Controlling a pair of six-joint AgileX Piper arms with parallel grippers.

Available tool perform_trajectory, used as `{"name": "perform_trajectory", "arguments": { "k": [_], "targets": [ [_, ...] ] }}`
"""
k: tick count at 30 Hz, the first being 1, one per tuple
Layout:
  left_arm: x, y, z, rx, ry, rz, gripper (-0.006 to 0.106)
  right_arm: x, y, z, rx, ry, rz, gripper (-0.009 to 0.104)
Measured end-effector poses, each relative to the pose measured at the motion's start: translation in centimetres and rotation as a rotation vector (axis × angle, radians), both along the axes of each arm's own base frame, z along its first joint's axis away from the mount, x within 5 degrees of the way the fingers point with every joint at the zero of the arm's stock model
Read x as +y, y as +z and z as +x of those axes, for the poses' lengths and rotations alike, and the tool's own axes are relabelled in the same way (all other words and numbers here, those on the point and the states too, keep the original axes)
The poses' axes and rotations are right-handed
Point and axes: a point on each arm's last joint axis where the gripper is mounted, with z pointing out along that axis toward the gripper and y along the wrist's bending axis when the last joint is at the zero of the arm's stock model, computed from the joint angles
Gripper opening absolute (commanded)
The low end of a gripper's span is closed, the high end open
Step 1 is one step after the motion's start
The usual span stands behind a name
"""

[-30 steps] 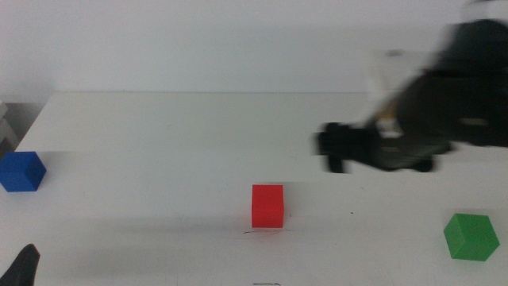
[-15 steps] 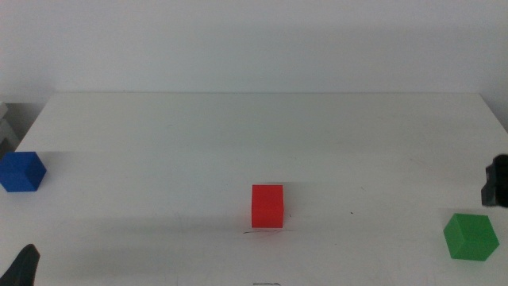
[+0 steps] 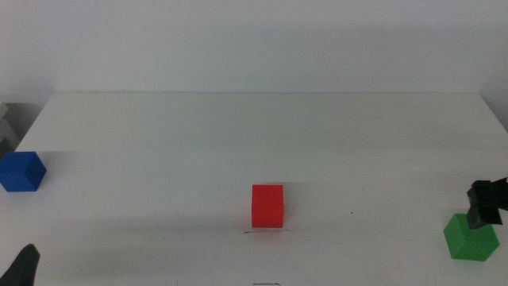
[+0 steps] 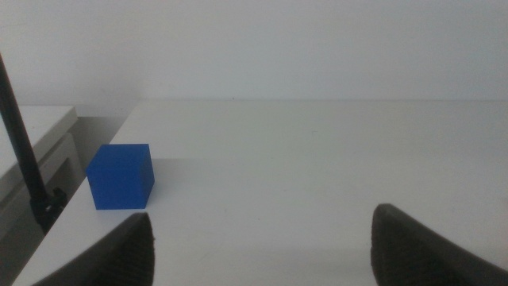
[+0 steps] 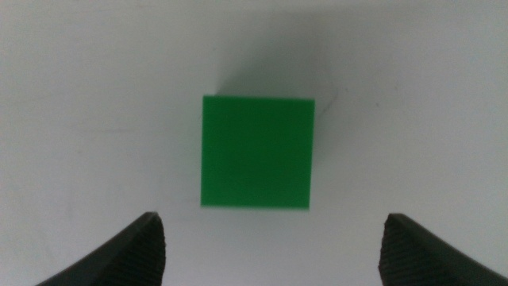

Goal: Stack red cubes first, then green, then blue cubes in a specific spot.

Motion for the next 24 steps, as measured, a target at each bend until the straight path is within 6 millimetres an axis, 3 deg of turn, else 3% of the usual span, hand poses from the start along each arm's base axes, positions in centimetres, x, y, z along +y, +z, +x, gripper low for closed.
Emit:
{"name": "perform_trajectory", "arguments": {
  "k": [15,22,24],
  "targets": [
    [0.0,0.0,0.0,0.0,0.0,0.0,0.093,0.1,-4.7,3.1,0.047,0.025,0.001,0.078],
    [0.0,0.0,0.0,0.0,0.0,0.0,0.093,0.2,-6.0,3.6,0.075,0.025,0.002,0.066],
    [0.0,0.0,0.0,0.0,0.0,0.0,0.093,0.2,-6.4,3.7,0.088,0.025,0.002,0.058]
  ]
}}
